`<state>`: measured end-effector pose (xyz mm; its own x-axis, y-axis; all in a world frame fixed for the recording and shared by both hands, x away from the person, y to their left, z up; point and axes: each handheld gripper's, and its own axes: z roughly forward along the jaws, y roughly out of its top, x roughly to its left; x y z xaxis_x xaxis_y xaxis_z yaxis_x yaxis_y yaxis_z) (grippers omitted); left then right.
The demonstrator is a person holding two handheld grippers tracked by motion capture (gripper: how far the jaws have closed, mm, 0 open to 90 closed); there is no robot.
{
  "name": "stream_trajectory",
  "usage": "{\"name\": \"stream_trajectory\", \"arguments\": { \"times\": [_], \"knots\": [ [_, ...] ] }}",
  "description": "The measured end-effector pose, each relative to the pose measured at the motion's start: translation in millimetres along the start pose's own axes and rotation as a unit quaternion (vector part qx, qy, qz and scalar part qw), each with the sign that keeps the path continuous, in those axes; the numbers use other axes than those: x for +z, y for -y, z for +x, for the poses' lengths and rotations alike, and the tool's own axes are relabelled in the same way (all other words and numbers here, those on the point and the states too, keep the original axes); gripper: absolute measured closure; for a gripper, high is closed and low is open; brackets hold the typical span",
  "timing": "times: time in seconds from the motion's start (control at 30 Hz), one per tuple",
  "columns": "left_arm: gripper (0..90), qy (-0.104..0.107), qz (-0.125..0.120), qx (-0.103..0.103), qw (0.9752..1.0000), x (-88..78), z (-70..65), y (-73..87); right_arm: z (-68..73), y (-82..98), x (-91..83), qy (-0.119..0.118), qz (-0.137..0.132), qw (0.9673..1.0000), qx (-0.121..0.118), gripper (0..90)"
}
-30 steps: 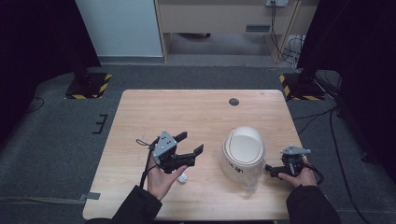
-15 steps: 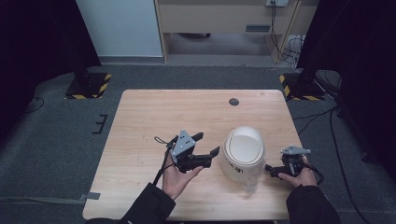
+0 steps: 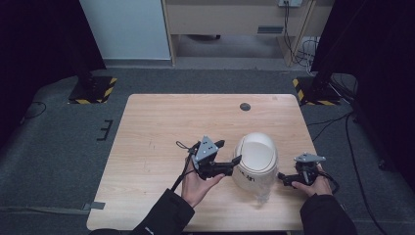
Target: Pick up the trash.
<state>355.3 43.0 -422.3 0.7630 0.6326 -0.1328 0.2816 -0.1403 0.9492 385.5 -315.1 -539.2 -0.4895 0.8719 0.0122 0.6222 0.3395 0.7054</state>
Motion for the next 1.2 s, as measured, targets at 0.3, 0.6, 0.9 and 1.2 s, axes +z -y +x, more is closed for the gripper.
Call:
{"name": "stream_trajectory", "arguments": {
  "times": [0.3, 0.6, 0.9, 1.2],
  "knots": [
    [21.6, 0.005, 0.015, -0.002, 0.9999, 16.0, -3.2, 1.5, -0.1, 0.1, 0.1, 0.000, 0.000, 1.0000, -0.001, 0.7],
    [21.6, 0.004, 0.028, 0.002, 0.9996, 27.2, -5.2, 1.7, -0.1, 0.0, 0.0, 0.000, 0.000, 1.0000, -0.001, 0.7],
    [22.2, -0.003, 0.042, -0.001, 0.9991, 32.4, -2.1, 2.4, -0.1, 0.0, 0.1, 0.000, 0.000, 1.0000, -0.001, 0.7],
    [20.3, -0.002, 0.051, -0.002, 0.9987, 39.3, 0.7, -3.4, -0.2, 0.0, 0.1, 0.000, 0.000, 1.0000, -0.002, 0.7]
  ]
}}
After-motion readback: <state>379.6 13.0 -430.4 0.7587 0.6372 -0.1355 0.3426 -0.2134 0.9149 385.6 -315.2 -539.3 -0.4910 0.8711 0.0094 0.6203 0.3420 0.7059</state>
